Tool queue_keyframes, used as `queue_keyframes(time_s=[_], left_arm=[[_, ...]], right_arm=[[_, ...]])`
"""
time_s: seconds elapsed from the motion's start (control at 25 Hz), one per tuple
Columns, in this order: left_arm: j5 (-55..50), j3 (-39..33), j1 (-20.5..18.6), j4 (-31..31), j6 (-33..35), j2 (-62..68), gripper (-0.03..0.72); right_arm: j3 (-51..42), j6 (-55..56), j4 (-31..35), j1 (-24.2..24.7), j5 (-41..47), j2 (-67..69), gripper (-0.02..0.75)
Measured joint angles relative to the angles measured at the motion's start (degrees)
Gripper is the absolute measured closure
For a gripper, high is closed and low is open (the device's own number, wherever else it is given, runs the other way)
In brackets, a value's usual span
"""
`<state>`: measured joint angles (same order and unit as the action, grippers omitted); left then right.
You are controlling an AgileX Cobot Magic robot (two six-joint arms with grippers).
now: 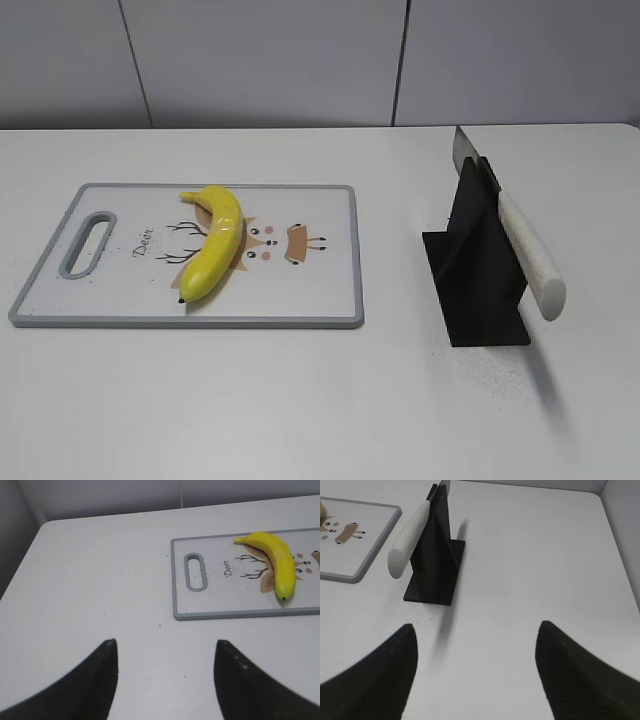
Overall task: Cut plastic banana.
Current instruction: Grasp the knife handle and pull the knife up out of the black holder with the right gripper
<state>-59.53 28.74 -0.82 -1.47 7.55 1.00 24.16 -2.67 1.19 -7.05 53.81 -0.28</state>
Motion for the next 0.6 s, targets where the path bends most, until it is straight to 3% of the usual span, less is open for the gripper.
queue_keyframes(time_s=[0.6], left_arm=[[0.0,0.0,0.0,0.0,0.0,0.0,0.104]], right_arm=[[0.0,0.0,0.0,0.0,0.1,0.0,0.164]])
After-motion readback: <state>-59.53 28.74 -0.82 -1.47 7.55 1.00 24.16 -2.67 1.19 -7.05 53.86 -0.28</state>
